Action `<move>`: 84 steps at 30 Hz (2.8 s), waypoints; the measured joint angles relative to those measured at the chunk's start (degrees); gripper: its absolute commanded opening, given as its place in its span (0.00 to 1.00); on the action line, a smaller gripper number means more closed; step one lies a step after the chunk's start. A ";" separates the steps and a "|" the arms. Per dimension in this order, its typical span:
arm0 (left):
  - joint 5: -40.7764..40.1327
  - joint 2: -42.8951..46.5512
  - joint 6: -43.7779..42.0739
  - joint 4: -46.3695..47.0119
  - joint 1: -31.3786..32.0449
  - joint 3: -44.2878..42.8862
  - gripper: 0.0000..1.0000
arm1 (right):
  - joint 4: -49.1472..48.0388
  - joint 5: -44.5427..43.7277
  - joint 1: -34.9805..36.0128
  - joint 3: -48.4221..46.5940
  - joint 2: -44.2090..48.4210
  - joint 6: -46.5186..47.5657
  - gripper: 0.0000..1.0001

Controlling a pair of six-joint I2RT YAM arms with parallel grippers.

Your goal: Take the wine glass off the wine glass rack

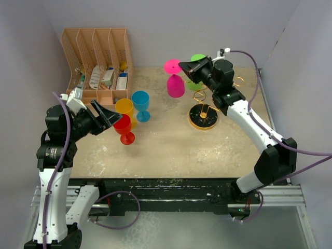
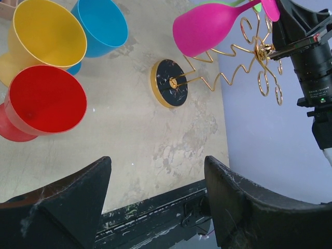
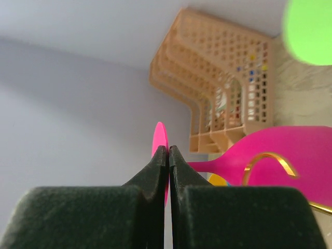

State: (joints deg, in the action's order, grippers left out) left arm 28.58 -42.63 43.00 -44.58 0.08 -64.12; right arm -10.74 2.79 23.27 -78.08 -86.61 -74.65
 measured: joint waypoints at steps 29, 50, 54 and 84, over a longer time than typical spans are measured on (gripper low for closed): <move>1.97 3.26 5.49 -1.99 0.00 -2.54 0.73 | 10.64 2.45 30.56 14.12 27.45 72.76 0.00; 22.05 4.24 26.34 10.67 0.00 3.80 0.71 | -39.10 -32.30 67.49 36.94 19.37 138.49 0.00; 23.71 4.31 26.86 11.08 0.02 3.80 0.70 | -49.37 -33.66 67.60 37.99 13.20 148.96 0.00; 27.50 5.49 29.97 15.63 1.46 9.25 0.64 | -60.54 -29.16 67.60 36.85 7.56 162.81 0.00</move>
State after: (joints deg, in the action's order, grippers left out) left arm 56.07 -37.15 72.97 -28.95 1.54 -54.87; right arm -71.29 -26.37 90.87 -41.23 -79.05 88.16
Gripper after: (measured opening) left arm 0.651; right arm 0.008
